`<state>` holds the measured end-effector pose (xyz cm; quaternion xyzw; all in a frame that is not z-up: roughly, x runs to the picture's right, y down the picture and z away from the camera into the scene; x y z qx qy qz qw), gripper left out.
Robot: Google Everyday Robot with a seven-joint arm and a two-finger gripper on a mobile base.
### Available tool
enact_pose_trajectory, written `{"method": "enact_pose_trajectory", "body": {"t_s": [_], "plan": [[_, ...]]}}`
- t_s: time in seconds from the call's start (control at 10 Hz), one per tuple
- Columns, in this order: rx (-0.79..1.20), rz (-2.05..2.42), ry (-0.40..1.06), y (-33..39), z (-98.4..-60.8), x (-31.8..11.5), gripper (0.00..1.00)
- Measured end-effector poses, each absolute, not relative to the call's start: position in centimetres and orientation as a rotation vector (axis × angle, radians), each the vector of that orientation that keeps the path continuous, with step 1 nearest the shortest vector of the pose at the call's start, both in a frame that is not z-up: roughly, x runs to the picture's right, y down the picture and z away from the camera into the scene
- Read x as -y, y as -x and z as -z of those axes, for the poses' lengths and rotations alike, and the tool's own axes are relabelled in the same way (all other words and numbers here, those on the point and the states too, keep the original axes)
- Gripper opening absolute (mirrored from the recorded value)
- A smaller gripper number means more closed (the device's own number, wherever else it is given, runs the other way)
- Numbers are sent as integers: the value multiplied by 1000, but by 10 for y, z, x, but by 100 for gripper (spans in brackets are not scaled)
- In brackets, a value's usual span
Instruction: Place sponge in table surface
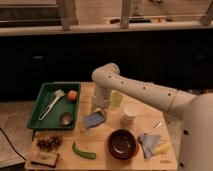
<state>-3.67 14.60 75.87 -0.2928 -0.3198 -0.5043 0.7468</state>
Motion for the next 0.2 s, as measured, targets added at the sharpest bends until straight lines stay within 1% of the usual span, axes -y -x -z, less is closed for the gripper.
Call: {"method": "enact_pose_trajectory", "body": {"t_s": [0.2], "plan": [[696, 1126, 659, 37, -765, -159, 5]]}}
